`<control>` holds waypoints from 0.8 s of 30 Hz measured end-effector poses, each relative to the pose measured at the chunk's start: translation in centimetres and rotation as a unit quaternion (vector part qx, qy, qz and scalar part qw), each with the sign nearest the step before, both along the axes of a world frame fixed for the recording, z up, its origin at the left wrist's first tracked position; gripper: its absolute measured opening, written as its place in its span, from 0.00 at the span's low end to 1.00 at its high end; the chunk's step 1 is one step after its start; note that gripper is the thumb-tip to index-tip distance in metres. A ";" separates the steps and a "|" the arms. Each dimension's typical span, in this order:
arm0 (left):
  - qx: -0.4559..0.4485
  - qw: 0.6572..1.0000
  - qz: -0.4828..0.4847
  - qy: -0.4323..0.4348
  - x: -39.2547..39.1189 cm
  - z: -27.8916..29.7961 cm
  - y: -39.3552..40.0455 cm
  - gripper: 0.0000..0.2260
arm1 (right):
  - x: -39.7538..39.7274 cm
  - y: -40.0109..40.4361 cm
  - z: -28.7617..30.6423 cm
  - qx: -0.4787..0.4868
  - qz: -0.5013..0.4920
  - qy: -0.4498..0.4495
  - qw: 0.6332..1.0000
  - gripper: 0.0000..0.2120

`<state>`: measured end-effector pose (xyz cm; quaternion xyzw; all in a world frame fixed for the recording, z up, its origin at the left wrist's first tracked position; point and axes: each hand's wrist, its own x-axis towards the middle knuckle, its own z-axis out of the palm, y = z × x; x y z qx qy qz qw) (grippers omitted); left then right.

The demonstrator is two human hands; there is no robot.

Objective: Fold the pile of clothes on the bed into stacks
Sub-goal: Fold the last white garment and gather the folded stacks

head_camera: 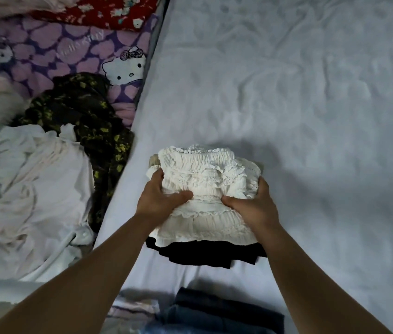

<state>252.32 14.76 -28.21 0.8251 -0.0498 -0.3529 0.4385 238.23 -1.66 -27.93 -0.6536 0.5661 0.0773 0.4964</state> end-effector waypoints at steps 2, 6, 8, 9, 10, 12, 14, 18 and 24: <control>0.029 0.999 -0.003 -0.032 -0.4 0.7 0.2 0.35 | 0.1 1.1 1.0 -0.068 0.035 0.025 0.997 0.52; -0.082 0.991 0.050 0.090 0.3 2.6 0.9 0.41 | 0.5 2.5 3.8 -0.140 0.086 0.041 0.986 0.48; -0.122 0.977 0.078 0.157 0.5 4.0 1.3 0.37 | 0.7 3.3 5.3 -0.151 0.090 0.037 0.984 0.47; -0.131 0.970 0.081 0.188 0.5 4.7 1.6 0.37 | 0.6 3.7 6.1 -0.150 0.087 0.032 0.984 0.46; -0.136 0.963 0.082 0.217 0.5 5.1 2.0 0.37 | 0.6 4.0 6.6 -0.146 0.084 0.027 0.985 0.45; -0.135 0.957 0.081 0.244 0.1 5.7 2.9 0.38 | 0.0 4.8 7.5 -0.140 0.078 0.020 0.987 0.44; -0.128 0.958 0.088 0.242 -0.8 6.1 3.8 0.42 | -1.1 5.6 8.1 -0.139 0.080 0.018 0.987 0.44; -0.134 0.965 0.081 0.212 -3.4 7.2 4.5 0.37 | -3.5 6.6 9.0 -0.144 0.075 0.021 0.987 0.45; -0.117 0.981 0.042 0.146 -6.0 11.3 5.5 0.45 | -6.6 8.1 11.1 -0.165 0.043 0.001 0.985 0.47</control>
